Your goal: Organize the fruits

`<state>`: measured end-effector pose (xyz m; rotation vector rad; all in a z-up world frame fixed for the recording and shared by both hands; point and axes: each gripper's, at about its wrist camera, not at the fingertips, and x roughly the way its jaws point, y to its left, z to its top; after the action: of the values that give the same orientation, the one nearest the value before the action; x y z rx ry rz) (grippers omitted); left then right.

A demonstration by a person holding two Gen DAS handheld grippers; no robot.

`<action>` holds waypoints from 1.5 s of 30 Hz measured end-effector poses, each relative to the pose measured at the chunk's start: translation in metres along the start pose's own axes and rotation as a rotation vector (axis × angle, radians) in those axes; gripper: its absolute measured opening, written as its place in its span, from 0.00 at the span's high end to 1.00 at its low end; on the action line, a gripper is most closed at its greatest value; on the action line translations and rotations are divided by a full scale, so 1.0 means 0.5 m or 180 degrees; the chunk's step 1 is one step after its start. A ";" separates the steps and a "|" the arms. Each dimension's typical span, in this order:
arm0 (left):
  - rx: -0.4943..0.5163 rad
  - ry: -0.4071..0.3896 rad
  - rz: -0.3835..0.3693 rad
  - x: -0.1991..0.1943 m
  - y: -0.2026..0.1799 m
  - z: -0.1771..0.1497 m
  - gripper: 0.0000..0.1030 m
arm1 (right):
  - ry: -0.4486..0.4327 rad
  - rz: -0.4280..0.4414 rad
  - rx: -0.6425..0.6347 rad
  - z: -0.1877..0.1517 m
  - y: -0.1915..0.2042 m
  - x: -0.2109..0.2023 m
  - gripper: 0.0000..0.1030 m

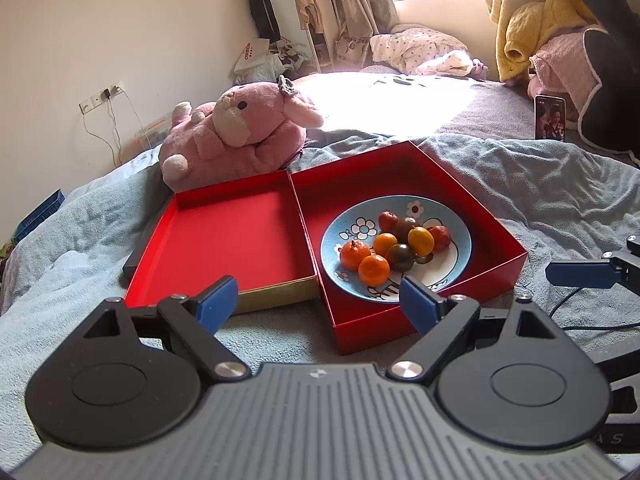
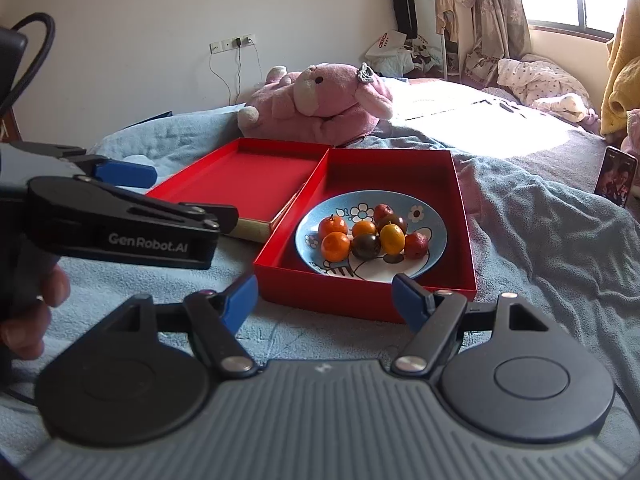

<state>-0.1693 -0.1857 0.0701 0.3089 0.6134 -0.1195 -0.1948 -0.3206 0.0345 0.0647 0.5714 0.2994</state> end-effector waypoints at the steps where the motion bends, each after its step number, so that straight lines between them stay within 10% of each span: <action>1: 0.0004 0.0007 -0.0001 0.002 -0.002 0.001 0.12 | 0.0000 0.0000 0.0002 -0.001 0.000 0.000 0.26; 45: -0.0080 0.0079 -0.0328 0.066 0.024 0.008 0.08 | 0.0163 -0.0268 -0.0046 0.025 0.002 0.024 0.26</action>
<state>-0.1382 -0.1763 0.0570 0.2548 0.6552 -0.2069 -0.1785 -0.3159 0.0387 0.0191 0.6211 0.2238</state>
